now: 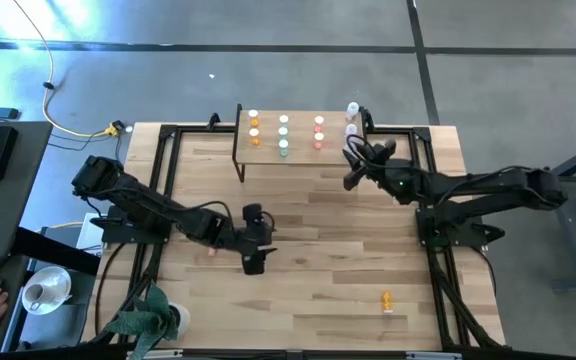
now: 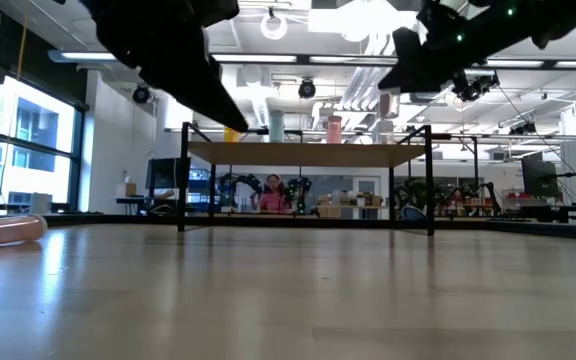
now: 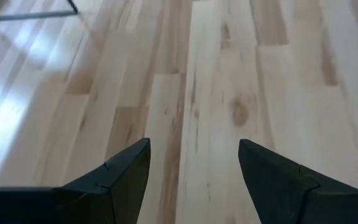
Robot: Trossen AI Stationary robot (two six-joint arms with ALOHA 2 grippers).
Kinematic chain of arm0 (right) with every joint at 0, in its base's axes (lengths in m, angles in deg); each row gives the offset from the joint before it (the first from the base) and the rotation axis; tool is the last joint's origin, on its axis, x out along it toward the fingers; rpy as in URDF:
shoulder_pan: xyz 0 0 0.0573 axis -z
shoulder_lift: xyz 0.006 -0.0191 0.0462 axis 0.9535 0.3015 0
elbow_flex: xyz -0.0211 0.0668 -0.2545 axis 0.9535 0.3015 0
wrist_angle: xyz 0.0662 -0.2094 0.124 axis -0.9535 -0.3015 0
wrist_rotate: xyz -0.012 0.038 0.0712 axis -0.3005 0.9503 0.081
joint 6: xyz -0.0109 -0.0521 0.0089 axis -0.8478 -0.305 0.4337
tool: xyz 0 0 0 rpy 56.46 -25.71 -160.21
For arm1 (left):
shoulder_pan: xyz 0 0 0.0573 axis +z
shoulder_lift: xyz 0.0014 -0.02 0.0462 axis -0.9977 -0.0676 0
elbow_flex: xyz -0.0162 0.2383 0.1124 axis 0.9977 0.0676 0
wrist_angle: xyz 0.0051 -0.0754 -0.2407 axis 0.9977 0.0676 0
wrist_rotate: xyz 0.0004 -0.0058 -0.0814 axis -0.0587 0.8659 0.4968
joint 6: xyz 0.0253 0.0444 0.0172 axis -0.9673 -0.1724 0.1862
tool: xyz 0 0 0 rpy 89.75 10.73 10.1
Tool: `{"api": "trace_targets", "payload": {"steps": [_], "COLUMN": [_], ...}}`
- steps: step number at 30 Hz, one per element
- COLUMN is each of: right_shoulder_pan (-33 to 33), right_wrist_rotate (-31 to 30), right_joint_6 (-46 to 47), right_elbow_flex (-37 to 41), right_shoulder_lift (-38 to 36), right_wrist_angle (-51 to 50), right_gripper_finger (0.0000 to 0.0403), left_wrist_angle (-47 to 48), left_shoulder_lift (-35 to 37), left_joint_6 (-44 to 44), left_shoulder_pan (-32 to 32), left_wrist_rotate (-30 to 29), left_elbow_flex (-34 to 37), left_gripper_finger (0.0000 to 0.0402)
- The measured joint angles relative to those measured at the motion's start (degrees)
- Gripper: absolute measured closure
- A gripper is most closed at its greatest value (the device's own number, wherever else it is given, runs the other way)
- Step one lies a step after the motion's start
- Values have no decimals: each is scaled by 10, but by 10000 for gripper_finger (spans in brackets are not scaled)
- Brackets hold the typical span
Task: Pick and place medicine bottles onto shelf by color
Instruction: Put the white pill bottle on the shelf
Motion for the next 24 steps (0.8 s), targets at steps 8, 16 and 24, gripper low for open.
{"api": "trace_targets", "payload": {"steps": [8,16,24], "right_shoulder_pan": [18,68,100], "right_wrist_rotate": [14,47,79], "right_joint_6": [9,44,69], "right_elbow_flex": [9,9,9], "right_shoulder_lift": [18,18,18], "right_wrist_angle": [-15,-35,-58], "right_gripper_finger": [276,276,276], "left_wrist_angle": [-35,-37,-37], "left_shoulder_lift": [0,0,0], "left_joint_6": [-3,-3,-1], "left_shoulder_pan": [11,9,9], "left_wrist_rotate": [42,42,41], "left_elbow_flex": [0,0,0], "left_gripper_finger": [169,169,169]}}
